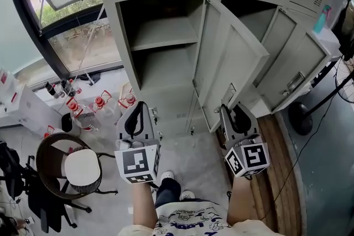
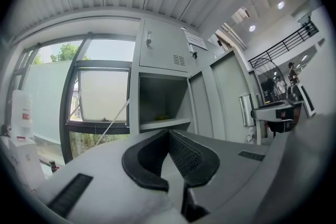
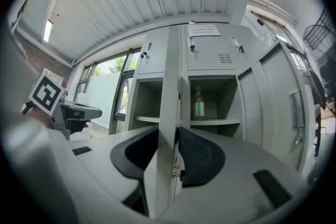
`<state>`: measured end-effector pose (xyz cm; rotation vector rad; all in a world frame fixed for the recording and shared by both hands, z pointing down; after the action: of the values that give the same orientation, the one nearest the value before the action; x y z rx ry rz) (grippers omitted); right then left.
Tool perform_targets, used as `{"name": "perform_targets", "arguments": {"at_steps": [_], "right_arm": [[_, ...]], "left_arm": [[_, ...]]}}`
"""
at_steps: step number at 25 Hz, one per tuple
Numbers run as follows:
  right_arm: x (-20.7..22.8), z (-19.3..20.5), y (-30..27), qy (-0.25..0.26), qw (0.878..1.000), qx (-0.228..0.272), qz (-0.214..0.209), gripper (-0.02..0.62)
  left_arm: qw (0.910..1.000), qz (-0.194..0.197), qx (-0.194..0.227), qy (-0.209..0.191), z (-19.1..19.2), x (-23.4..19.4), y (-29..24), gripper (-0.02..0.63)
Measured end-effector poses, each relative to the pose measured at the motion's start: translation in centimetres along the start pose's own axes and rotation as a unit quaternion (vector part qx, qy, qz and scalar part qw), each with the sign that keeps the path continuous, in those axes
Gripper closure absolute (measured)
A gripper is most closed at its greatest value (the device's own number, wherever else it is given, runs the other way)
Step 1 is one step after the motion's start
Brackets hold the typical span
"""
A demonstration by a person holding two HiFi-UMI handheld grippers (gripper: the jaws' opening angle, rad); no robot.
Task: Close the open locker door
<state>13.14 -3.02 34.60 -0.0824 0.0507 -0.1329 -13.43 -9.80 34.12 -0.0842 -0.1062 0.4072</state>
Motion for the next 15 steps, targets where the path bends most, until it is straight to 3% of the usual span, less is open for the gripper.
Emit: {"name": "perform_targets", "arguments": {"at_steps": [15], "right_arm": [[-4.0,-0.2,-1.1,0.023,0.998,0.008,-0.054,0.457]], "left_arm": [[0.9996,-0.027,-0.006,0.010,0.7,-2.2,1.4,0.603]]}}
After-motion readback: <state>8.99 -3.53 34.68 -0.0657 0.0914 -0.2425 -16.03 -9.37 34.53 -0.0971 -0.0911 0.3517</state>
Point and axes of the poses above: the fingertips, and each gripper's own axes: y backward along the fingers, x to its right, z out of its underside, the point moved 7 cm from there along y, backward along the fingers, and after that the axes turned 8 degrees about -x, right-handed, at the moved point
